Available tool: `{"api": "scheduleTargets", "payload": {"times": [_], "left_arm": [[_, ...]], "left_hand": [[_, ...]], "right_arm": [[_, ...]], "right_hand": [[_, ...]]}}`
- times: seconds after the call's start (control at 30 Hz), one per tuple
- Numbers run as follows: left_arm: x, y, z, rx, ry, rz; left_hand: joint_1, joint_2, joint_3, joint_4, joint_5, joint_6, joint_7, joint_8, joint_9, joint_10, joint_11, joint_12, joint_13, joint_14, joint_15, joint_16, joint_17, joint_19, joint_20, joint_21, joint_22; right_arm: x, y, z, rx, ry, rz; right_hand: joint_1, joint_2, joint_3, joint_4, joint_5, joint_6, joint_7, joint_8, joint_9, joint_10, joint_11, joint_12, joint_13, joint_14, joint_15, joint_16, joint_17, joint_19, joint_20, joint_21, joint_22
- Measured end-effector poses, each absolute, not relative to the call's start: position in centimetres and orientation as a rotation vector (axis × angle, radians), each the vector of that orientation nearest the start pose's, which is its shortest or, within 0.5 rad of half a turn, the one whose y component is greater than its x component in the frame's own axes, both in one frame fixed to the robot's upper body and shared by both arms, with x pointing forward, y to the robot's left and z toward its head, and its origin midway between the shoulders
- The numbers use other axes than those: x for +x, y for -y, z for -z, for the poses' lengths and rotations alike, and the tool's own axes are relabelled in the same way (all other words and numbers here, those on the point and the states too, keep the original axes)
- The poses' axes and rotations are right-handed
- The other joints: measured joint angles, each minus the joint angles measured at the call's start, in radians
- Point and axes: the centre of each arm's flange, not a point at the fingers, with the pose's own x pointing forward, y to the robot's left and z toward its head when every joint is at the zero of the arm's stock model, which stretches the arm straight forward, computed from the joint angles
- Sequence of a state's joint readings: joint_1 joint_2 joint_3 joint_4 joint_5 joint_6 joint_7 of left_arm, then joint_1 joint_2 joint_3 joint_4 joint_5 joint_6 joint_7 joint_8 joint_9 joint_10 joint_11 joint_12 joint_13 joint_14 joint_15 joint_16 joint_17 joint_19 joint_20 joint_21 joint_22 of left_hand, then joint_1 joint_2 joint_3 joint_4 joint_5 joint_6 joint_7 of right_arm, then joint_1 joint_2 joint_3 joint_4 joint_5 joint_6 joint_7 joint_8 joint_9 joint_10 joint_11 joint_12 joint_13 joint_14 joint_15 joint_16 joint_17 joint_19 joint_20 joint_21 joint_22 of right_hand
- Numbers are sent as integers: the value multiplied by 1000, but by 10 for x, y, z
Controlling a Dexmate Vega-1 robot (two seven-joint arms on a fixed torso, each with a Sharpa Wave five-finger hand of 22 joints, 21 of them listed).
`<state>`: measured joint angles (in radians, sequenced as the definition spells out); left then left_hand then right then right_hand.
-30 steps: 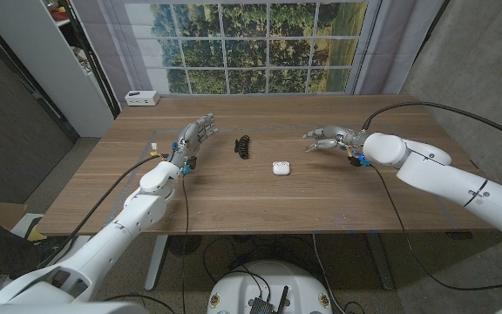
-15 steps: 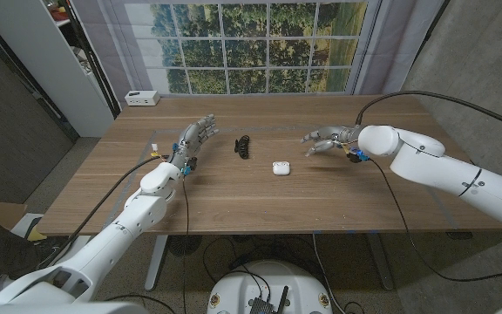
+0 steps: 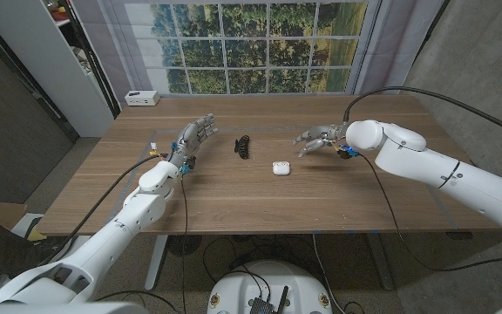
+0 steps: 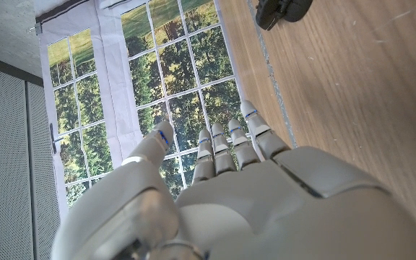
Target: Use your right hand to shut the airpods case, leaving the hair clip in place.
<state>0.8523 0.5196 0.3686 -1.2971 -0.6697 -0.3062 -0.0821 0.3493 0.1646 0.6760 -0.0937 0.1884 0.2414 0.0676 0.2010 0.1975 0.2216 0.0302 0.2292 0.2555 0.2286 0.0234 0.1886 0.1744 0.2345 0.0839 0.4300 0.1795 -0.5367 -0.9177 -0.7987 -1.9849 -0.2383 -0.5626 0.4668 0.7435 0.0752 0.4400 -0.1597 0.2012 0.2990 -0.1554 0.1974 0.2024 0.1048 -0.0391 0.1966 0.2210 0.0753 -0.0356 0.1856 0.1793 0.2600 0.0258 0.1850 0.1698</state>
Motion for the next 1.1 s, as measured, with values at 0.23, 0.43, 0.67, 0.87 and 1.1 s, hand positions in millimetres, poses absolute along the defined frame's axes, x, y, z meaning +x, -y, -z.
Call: {"api": "scheduleTargets", "payload": {"times": [0.23,0.43,0.67,0.87,1.1], "left_arm": [[650,-291,34,-44,595,248],[650,-291,34,-46,597,248],[650,-291,35,-48,597,249],[650,-291,36,-49,596,248],[650,-291,36,-47,595,250]], "left_hand": [[0,0,0,0,0,0,0,0,0,0,0,0,0,0,0,0,0,0,0,0,0],[0,0,0,0,0,0,0,0,0,0,0,0,0,0,0,0,0,0,0,0,0],[0,0,0,0,0,8,2,0,0,0,0,0,0,0,0,0,0,0,0,0,0],[0,0,0,0,0,8,2,0,0,0,0,0,0,0,0,0,0,0,0,-8,0],[0,0,0,0,0,11,4,0,0,0,0,0,0,0,0,0,0,0,0,-8,0]], "right_arm": [[585,185,-33,-1407,176,-394],[588,177,-33,-1408,159,-420],[590,172,-31,-1399,138,-443],[592,170,-30,-1381,119,-457],[594,167,-29,-1359,97,-481]], "right_hand": [[5,-5,-4,-4,0,-17,9,0,0,-14,4,0,0,-17,-2,0,0,-13,8,0,0],[10,-10,-9,-8,0,-22,14,0,0,-19,9,0,0,-17,-2,0,0,-17,12,0,0],[13,-13,-13,-4,0,-8,28,0,0,-19,9,0,0,-17,-2,0,0,-17,12,0,-3],[13,-13,-17,-8,0,0,36,0,0,-16,13,0,0,-16,-2,0,0,-17,12,0,-3],[13,-13,-21,-4,0,15,43,8,-3,-16,12,9,0,-16,-2,0,0,-17,12,0,-3]]}}
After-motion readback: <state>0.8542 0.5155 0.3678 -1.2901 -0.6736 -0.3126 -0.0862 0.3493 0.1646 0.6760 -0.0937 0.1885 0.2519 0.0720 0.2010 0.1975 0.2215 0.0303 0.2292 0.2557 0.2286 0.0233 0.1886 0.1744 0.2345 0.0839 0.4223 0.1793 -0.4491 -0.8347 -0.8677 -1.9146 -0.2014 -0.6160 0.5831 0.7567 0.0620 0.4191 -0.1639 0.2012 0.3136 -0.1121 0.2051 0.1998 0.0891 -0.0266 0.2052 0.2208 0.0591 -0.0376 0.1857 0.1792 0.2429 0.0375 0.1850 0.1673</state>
